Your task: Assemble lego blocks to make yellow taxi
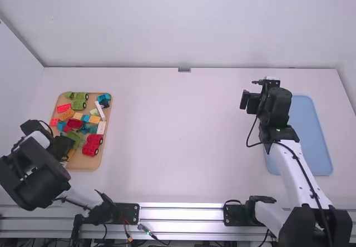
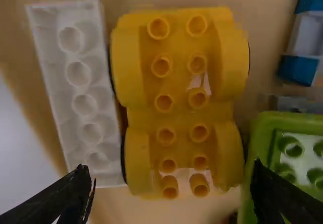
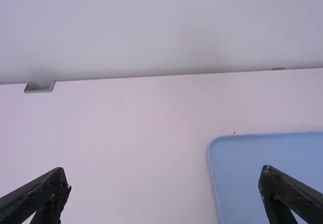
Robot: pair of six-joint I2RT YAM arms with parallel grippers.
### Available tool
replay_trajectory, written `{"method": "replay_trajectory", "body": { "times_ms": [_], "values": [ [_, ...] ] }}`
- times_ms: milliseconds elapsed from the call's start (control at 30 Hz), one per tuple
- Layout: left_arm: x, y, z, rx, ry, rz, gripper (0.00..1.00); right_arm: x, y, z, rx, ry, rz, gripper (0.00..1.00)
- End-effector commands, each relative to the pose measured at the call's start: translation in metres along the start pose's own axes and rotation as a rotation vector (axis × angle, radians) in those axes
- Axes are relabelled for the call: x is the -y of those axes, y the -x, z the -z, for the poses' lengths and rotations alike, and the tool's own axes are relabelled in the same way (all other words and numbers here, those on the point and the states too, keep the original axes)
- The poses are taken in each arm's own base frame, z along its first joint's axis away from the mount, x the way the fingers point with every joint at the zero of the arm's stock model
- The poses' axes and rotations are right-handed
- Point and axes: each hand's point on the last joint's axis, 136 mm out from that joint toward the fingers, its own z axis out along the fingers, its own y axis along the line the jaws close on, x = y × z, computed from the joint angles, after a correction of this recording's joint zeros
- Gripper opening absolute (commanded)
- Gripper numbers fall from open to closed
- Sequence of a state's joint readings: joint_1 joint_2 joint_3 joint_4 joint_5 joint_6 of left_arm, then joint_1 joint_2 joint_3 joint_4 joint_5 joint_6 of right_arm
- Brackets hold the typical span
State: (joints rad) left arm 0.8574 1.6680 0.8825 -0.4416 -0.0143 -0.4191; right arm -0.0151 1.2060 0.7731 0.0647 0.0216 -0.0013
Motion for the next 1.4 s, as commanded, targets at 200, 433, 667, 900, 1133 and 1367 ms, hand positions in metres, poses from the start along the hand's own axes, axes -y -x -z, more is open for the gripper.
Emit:
{"method": "replay_trajectory", "body": {
  "times_ms": [200,433,667,900,1133,1367],
  "values": [
    [0.006,0.018,-0.002,0.013,-0.007,-0.002,0.86,-0.001,0.015,0.001,0.031,0.001,-0.004,0.99],
    [0.023,0.037,0.024,0.002,-0.055,0.002,0.90,-0.001,0.016,0.001,0.034,0.002,-0.004,0.99],
    [0.027,0.047,0.045,-0.007,-0.047,0.003,0.92,-0.001,0.015,0.001,0.029,0.001,-0.004,0.99],
    [-0.014,0.044,0.044,0.013,0.141,0.265,0.99,-0.001,0.015,0.001,0.030,0.001,-0.004,0.99],
    [-0.013,0.039,0.032,0.022,0.122,0.256,0.91,-0.001,0.015,0.001,0.030,0.002,-0.003,0.99],
    [0.003,0.037,0.022,0.015,0.032,0.187,0.80,-0.001,0.014,0.001,0.025,0.002,-0.003,0.99]
  ]
}}
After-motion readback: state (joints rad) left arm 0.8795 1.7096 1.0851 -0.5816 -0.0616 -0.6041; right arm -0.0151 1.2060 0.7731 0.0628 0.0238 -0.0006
